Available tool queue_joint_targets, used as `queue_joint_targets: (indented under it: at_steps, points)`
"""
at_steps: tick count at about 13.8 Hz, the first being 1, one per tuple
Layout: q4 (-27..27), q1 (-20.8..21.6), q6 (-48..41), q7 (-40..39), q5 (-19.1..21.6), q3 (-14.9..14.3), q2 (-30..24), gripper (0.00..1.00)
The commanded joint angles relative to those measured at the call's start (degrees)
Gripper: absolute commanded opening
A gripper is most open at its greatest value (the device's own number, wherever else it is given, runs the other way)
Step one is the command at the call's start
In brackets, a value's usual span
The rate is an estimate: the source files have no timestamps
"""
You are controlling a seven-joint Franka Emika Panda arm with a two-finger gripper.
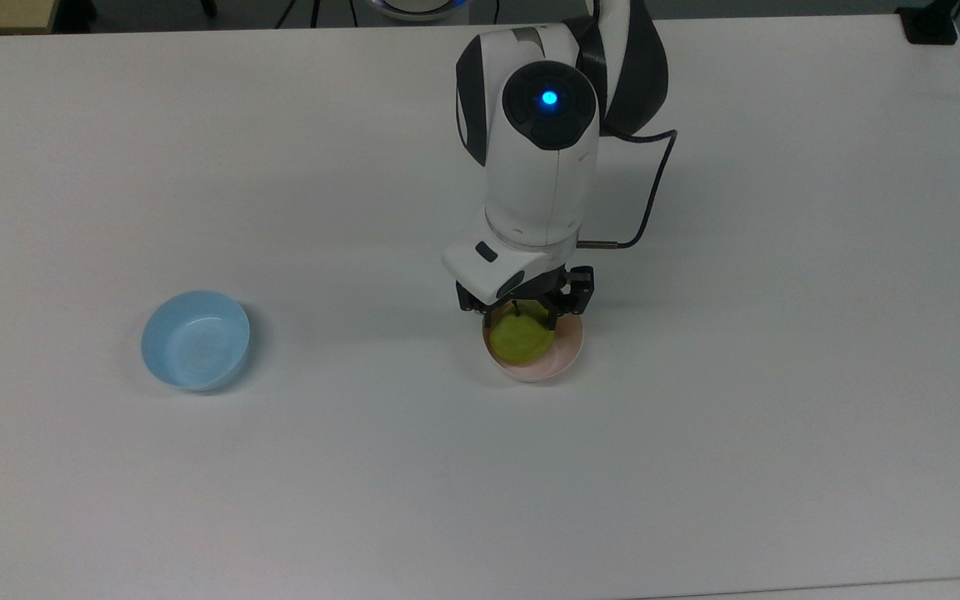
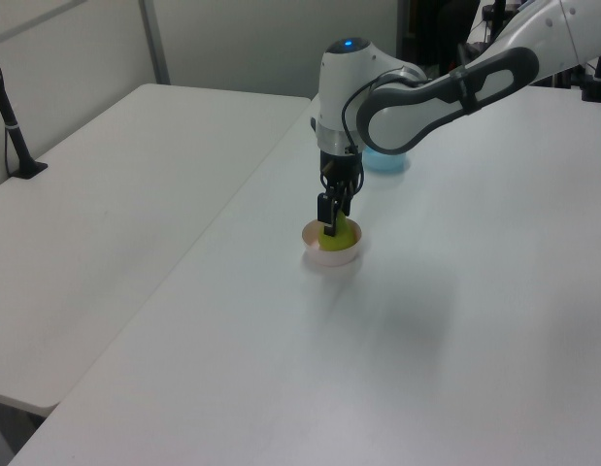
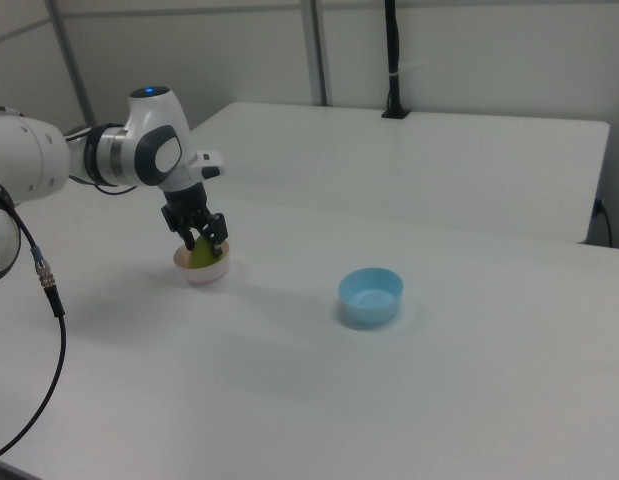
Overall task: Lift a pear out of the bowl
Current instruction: 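Close the gripper around the green pear inside the pink bowl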
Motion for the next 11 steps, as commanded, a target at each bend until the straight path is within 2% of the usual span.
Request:
queue_joint_targets:
  at_steps: [1, 4, 5, 6, 7, 11]
  points:
    - [0.6, 0.7, 0.2, 0.3, -1.7, -0.7, 1.2, 0.72]
    - [0.6, 1.3, 0.2, 0.3, -1.8, -0.7, 1.8, 0.50]
    - [0.7, 1.3, -0.1, 0.3, -1.7, -0.7, 1.7, 0.38]
    - [0.9, 1.3, -0.3, 0.5, -1.7, -0.8, 1.5, 0.33]
    - [0.8, 1.2, -0.5, 0.5, -1.4, -0.7, -0.1, 0.29]
    - [0.2, 0.4, -3.1, 0.3, -0.8, -0.4, -5.7, 0.29]
